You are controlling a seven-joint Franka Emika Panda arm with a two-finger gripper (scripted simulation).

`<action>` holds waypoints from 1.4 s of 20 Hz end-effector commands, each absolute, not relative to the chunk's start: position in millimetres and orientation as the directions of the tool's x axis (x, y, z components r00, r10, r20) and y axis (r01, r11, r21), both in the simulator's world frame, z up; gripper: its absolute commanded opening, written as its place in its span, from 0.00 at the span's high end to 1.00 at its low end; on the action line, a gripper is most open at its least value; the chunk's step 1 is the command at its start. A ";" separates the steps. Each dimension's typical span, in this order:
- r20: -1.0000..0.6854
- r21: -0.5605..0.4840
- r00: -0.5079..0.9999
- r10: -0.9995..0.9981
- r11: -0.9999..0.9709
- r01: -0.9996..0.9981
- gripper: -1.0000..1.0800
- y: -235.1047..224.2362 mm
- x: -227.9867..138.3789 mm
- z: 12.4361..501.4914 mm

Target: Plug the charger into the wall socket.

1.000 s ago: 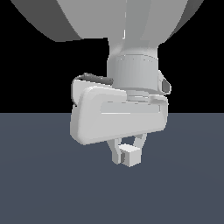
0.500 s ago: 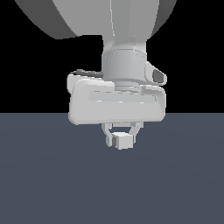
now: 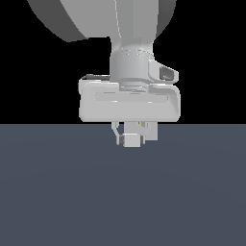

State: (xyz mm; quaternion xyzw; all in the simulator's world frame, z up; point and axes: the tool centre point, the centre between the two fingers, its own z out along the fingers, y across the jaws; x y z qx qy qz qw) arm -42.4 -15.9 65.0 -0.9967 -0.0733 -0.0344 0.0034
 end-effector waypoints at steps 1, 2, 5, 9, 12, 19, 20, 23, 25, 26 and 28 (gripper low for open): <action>0.069 -0.002 0.995 0.078 -0.997 0.079 1.00 -16.5 -35.2 70.8; 0.069 -0.002 0.996 0.052 -0.999 0.052 1.00 -16.9 -32.3 73.0; 0.069 -0.001 0.997 -0.028 -1.000 -0.028 1.00 -18.7 -23.8 79.6; 0.068 -0.001 0.990 -0.122 -0.992 -0.122 1.00 -22.0 -14.1 87.3; 0.068 -0.001 0.982 -0.179 -0.984 -0.179 1.00 -24.6 -8.3 91.9; 0.067 0.000 0.962 -0.265 -0.964 -0.266 1.00 -29.5 0.2 98.8; 0.067 0.000 0.960 -0.272 -0.962 -0.272 1.00 -30.0 0.8 99.3; 0.067 0.000 0.957 -0.284 -0.959 -0.284 1.00 -30.9 1.9 100.2; 0.066 0.000 0.956 -0.285 -0.958 -0.286 1.00 -31.3 2.0 100.3; 0.066 0.000 0.957 -0.284 -0.959 -0.284 1.00 -31.2 1.8 100.1; 0.066 0.000 0.957 -0.283 -0.959 -0.284 1.00 -31.3 1.8 100.0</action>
